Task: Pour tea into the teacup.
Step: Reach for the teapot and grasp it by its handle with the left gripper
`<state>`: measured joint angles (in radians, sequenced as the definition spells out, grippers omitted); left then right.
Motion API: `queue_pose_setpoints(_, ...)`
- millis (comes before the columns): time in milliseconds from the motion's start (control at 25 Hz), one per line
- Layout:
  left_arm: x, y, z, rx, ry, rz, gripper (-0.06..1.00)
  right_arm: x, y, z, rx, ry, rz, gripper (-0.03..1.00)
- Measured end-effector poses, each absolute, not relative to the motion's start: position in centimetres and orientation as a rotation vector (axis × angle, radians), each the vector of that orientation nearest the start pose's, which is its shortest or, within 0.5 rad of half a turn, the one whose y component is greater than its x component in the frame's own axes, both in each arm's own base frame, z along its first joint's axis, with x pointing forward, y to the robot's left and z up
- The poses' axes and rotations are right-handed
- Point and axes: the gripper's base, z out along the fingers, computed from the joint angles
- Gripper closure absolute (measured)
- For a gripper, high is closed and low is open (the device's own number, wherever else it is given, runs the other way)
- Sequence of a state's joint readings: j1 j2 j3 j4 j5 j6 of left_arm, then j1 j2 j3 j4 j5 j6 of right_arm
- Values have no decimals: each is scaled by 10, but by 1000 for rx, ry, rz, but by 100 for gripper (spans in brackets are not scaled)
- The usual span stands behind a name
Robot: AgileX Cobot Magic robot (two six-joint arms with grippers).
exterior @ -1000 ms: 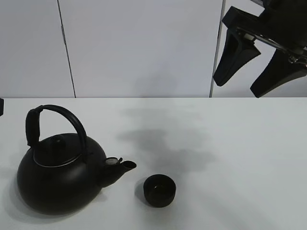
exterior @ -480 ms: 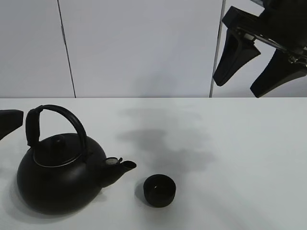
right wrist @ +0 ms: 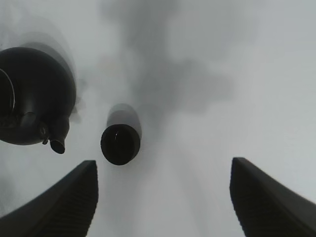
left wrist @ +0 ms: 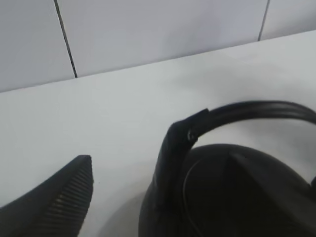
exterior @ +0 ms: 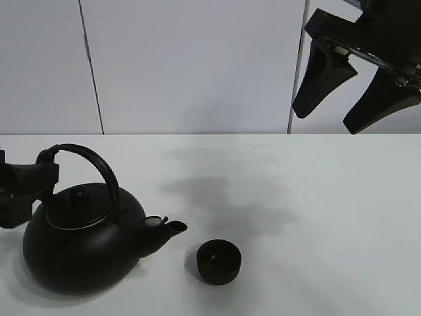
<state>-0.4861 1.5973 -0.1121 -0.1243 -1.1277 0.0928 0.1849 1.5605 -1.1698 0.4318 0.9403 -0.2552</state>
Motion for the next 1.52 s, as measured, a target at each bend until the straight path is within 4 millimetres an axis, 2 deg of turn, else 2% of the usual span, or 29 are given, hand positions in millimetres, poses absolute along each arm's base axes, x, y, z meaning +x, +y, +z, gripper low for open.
queue_pose_setpoints(240,186,-87,118,393,1887,-221,41,302,88,272,-329,2733,527,45)
queue_pose_setpoints(640,206,-98,129,367,1807,-242,41,304,88,273,-320,2718,524,45)
queue_pose_setpoints(960,206,-98,130,410,1794,-212,49,304,88,273,-319,2717,525,45)
queue_pose_setpoints(1280,205,-100,129,509,1773,-164,50,305,88,273,-312,2701,519,45)
queue_pose_setpoints(1520,205,-100,129,517,1776,-163,50,306,88,273,-309,2694,517,45)
